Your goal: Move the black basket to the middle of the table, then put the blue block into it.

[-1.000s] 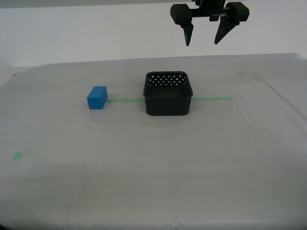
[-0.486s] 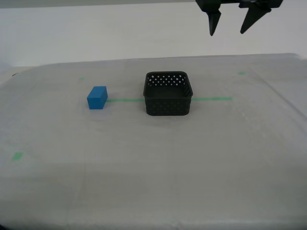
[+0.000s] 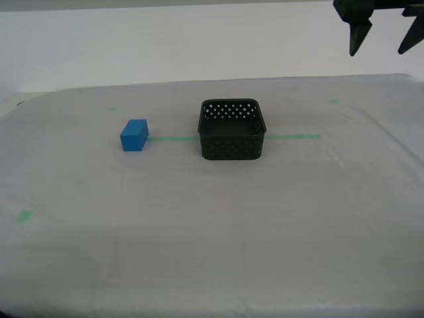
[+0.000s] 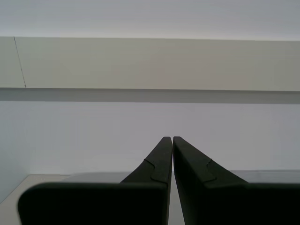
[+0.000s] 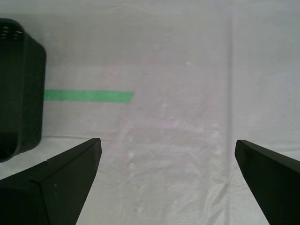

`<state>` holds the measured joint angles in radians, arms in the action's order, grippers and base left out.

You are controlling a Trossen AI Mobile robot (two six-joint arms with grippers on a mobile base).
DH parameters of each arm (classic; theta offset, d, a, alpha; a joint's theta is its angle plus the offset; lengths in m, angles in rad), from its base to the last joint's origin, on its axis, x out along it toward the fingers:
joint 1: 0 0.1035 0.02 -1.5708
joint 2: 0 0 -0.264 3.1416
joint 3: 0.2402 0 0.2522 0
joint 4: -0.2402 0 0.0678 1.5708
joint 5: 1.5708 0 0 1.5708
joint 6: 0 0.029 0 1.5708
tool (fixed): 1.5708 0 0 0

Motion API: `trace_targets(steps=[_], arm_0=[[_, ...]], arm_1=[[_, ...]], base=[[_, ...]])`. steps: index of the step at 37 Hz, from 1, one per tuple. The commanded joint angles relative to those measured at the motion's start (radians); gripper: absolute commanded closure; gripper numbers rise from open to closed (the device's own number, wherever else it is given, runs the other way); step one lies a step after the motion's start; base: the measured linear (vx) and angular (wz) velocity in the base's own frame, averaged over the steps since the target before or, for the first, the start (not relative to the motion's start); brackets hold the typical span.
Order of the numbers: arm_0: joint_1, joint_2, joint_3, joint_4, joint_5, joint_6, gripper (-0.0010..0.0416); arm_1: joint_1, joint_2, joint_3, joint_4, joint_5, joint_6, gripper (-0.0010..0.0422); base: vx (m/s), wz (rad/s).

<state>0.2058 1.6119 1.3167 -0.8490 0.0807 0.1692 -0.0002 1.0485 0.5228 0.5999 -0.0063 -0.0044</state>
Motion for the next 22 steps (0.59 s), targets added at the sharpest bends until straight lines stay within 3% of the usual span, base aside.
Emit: trace_targets(steps=[1,9,22], arm_0=[[-0.037,-0.030,-0.041,0.016,0.004,-0.014,0.0005],[-0.099,-0.062,-0.111,0.065,0.004,-0.055,0.0005],[-0.129,-0.063,-0.205,0.212,0.005,-0.053,0.0006]], arm_1=[[0.000,0.000,0.001,0.003,0.000,0.002,0.0412],[0.000,0.000,0.000,0.003,-0.001,0.002,0.0412],[0.000,0.000,0.000,0.004,-0.001,0.002,0.0412]], base=[[0.000,0.000],[0.000,0.000],[0.000,0.000]])
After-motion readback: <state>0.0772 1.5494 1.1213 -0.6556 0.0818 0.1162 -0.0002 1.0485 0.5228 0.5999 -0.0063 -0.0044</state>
